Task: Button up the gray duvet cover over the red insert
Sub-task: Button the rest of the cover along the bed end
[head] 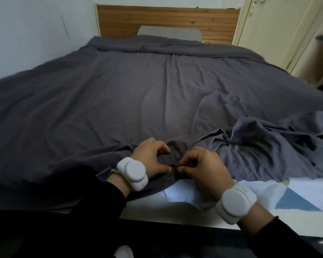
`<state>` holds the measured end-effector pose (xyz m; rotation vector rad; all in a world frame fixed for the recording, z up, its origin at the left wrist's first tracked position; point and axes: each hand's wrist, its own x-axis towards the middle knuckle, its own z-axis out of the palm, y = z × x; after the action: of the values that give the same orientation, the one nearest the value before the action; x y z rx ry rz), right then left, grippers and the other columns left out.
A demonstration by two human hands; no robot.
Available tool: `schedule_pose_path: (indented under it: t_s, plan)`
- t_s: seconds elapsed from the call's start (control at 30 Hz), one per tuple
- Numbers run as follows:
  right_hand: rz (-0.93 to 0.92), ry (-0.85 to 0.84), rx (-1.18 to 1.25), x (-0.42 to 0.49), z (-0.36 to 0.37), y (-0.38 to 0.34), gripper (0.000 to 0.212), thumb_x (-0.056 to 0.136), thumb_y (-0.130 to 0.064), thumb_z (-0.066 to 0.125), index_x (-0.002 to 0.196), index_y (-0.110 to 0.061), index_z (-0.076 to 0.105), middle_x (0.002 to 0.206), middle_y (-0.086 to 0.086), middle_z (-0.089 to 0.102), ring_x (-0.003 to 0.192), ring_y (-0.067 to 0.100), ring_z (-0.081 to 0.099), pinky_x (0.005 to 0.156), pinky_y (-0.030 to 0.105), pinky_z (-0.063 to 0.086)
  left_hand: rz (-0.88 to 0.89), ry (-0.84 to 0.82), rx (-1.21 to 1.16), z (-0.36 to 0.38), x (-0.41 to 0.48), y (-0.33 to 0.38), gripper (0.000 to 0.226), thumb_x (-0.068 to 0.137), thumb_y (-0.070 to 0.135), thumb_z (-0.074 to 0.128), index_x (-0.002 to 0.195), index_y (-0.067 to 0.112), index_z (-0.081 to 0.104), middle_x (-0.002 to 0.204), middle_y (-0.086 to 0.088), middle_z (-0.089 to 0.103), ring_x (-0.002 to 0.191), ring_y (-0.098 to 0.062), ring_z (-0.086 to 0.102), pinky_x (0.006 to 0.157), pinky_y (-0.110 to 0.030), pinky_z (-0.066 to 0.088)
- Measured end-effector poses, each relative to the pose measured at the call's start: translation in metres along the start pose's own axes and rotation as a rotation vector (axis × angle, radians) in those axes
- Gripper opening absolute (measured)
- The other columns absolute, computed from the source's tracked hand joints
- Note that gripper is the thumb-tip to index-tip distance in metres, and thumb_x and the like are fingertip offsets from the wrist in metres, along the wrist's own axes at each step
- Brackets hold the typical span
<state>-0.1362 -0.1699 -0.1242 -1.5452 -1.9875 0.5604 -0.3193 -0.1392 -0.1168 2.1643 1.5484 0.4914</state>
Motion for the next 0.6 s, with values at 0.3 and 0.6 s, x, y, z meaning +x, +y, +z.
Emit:
schedule_pose_path:
  t_s: [0.3, 0.6]
  plan:
    - [-0.067, -0.091, 0.103, -0.014, -0.022, 0.003, 0.019, 0.069, -0.021, 0.082, 0.063, -0.033, 0.069, 0.103, -0.016, 0.062, 0.091, 0.002, 0.063, 0.080, 0.010, 0.047, 0.079, 0.047, 0.012, 0.009, 0.008, 0.008, 0.013, 0.069, 0.032, 0.076, 0.081, 0.027, 0.073, 0.097, 0.009, 0.049, 0.104, -0.016, 0.051, 0.095, -0.033, 0.041]
    - [0.159, -0.099, 0.507, -0.003, -0.013, -0.010, 0.008, 0.086, -0.014, 0.067, 0.082, -0.008, 0.063, 0.074, 0.008, 0.071, 0.063, 0.012, 0.068, 0.057, 0.023, 0.055, -0.227, 0.279, -0.577, -0.006, 0.013, 0.002, 0.020, 0.089, 0.017, 0.055, 0.070, 0.023, 0.052, 0.077, -0.008, 0.062, 0.077, -0.022, 0.056, 0.078, -0.033, 0.046]
